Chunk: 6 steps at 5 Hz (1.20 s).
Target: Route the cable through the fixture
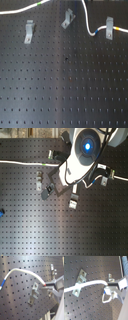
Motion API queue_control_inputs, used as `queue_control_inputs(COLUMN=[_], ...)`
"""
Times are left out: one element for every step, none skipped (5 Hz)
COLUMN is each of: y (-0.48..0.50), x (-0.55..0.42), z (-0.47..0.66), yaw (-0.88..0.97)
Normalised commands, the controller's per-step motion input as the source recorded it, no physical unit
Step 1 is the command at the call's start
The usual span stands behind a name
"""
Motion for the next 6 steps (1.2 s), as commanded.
queue_control_inputs(y=[0.011, 0.108, 0.083, 0.188, 0.116, 0.027], x=[-0.156, -0.358, -0.450, -0.381, -0.267, -0.129], z=[0.28, 0.35, 0.35, 0.28, 0.15, 0.49], yaw=[0.00, -0.04, -0.42, -0.63, -0.56, -0.08])
